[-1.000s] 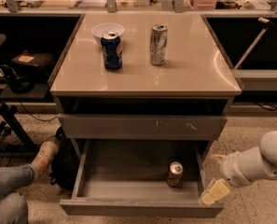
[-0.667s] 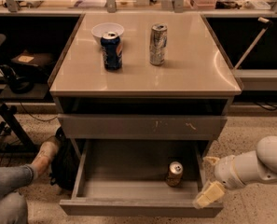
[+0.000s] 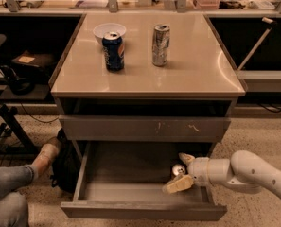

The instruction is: Pick orange can from middle drawer and place on counter

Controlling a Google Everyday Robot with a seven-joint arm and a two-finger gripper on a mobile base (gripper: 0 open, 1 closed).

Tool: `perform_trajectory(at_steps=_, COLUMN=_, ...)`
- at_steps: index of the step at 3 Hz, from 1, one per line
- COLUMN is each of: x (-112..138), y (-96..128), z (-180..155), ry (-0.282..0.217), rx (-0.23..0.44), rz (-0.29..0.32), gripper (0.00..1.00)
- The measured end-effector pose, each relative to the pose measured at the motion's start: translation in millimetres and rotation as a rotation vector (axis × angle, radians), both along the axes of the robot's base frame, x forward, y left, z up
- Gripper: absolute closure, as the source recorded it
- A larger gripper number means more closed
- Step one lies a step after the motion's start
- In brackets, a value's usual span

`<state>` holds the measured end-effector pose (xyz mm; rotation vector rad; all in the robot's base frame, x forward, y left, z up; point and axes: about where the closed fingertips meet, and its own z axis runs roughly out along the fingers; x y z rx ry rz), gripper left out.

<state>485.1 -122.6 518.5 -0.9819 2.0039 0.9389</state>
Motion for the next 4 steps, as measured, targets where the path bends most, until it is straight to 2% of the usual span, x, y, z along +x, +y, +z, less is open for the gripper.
perform_trajectory(at_steps=1, x=15.6, y=-2.2, z=-11.9, ry=-0.015, rx=-0.015, rz=-0.064, gripper=0.00)
perform_trajectory(at_steps=2, x=8.6, y=-3.6, z=-11.0, ry=-0.036, rx=-0.101, rz=-0.088, gripper=0.00)
perform_trajectory(at_steps=3, x=14.4, y=-5.0, z=-40.6, ry=-0.027, rx=-0.207, rz=-0.165, gripper=0.00)
perform_trajectory(at_steps=4, x=31.3, y=-12.4, z=-42.4, ry=-0.060, rx=-0.231, rz=-0.226, gripper=0.00)
